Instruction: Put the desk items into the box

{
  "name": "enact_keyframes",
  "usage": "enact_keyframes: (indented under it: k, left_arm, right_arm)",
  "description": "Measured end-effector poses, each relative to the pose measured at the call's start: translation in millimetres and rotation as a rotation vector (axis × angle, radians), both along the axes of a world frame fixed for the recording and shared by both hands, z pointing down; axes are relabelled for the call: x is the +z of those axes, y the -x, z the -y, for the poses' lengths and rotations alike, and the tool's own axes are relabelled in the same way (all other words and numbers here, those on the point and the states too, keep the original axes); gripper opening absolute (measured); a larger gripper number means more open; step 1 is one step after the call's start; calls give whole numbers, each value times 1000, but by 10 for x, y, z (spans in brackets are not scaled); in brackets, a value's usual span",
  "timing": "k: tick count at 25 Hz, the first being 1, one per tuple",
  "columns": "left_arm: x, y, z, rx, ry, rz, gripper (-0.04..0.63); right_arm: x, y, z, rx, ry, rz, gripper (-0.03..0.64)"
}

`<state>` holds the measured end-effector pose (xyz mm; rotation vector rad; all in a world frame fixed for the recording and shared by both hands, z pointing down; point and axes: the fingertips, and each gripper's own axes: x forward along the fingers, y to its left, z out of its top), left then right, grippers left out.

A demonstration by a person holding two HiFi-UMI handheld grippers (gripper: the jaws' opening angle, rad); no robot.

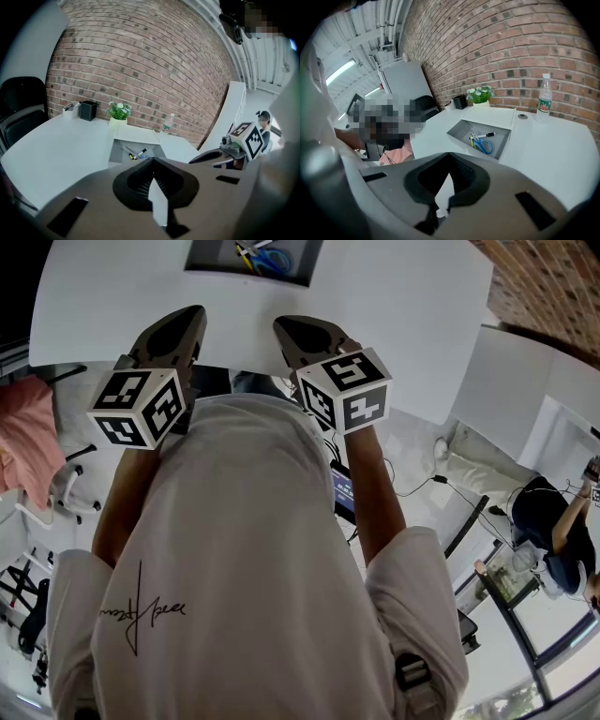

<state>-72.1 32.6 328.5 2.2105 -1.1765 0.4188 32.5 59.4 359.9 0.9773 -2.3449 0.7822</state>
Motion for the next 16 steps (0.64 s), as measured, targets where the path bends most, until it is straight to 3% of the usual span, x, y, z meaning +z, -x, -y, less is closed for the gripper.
enact_keyframes:
  k: [16]
  left_arm:
    - [-16,-65,-26,5,-4,-3,5]
  right_arm:
    - [-23,-45,-43,-12,3,-1,24]
